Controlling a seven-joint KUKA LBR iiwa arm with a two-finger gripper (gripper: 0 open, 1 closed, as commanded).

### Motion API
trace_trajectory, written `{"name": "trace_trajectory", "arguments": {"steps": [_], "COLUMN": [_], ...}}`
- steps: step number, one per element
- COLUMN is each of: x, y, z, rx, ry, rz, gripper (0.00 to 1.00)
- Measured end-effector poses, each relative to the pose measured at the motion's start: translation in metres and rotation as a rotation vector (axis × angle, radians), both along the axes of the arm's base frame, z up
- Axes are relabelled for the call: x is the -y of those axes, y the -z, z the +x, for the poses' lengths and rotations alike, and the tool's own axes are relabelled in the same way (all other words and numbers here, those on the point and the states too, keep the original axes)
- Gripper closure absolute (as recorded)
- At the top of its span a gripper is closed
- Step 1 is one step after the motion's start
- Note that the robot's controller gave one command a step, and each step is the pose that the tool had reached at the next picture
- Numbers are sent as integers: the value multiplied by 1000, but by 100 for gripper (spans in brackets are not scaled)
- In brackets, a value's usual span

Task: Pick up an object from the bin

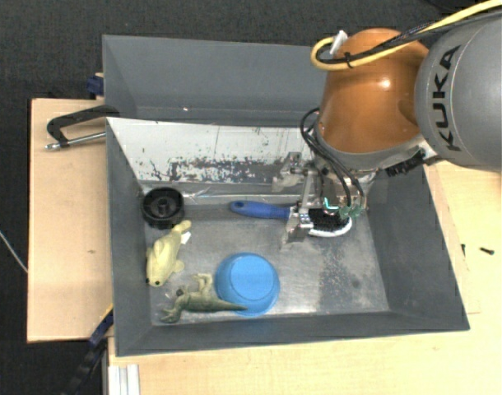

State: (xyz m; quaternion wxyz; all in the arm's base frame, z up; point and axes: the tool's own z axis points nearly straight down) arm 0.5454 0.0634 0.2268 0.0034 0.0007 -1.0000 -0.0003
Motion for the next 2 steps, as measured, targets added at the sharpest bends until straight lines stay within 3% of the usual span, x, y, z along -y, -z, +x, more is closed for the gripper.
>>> {"name": "trace_trajectory", "arguments": {"steps": [1,2], "x": [99,115], "y": [145,124], "z": [28,41], "rx": [13,16], "ry": [-18,-22], "rz": [0,-1], "gripper": [0,0]}}
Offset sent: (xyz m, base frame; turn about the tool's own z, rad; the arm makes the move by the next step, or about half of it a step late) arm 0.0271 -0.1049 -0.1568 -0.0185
